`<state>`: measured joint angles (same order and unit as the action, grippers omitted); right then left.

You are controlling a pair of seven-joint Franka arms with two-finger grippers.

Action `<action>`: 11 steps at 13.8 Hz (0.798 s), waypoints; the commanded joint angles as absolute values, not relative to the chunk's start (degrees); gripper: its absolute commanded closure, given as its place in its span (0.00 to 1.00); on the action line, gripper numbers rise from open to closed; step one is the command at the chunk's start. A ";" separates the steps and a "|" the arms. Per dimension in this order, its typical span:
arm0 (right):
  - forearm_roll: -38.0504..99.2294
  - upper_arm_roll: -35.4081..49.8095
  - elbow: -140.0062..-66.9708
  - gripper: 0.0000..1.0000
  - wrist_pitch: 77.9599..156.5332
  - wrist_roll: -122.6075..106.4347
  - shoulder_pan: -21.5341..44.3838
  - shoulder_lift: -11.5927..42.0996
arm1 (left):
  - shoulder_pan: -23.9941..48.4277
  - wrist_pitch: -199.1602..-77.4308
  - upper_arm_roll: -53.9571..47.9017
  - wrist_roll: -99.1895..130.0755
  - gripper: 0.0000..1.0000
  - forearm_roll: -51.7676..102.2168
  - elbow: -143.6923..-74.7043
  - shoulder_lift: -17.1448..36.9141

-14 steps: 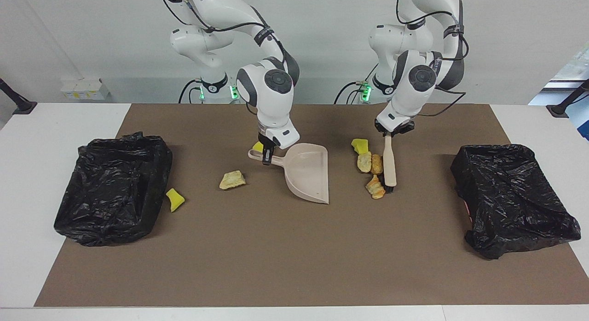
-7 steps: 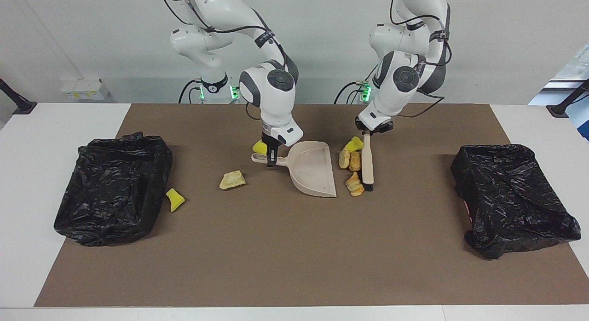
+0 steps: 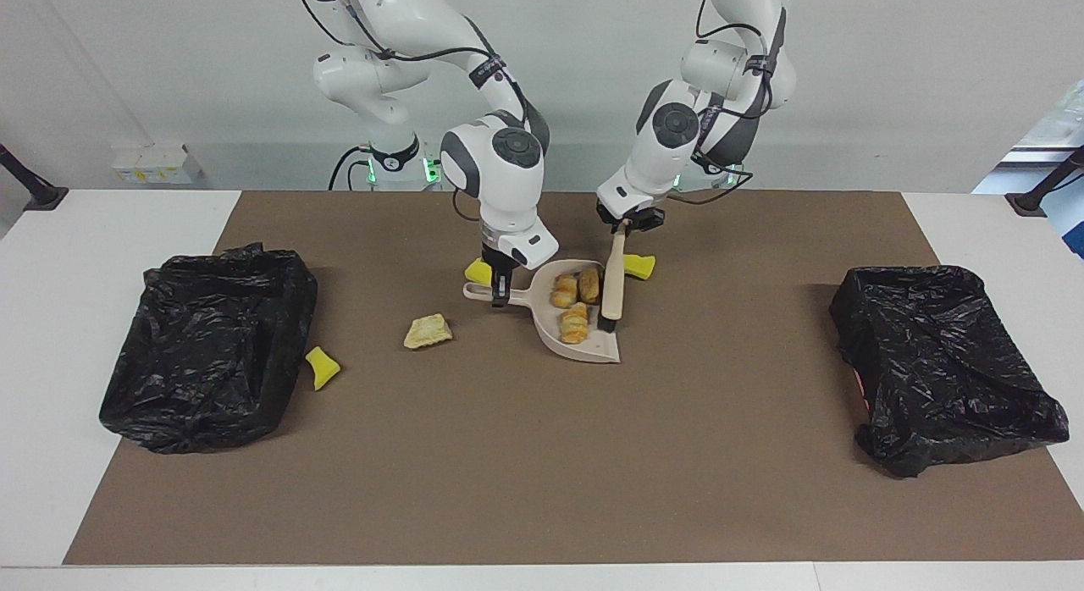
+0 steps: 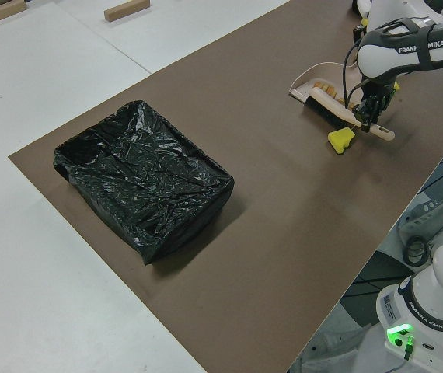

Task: Sweep and dump trash in bin
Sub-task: 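Sweep the bread chunks into the dustpan with the brush in the left gripper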

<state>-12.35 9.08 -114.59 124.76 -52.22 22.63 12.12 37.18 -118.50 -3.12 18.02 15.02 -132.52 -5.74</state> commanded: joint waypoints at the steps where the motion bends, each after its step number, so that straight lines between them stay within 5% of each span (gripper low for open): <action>1: -13.18 9.49 -115.66 1.00 126.65 -51.59 22.59 12.57 | 37.45 -114.28 -2.20 22.57 1.00 15.82 -129.56 -5.89; 11: -14.33 9.40 -116.28 1.00 126.21 -57.55 22.24 12.04 | 34.98 -100.81 -1.67 63.95 1.00 14.77 -131.83 -10.02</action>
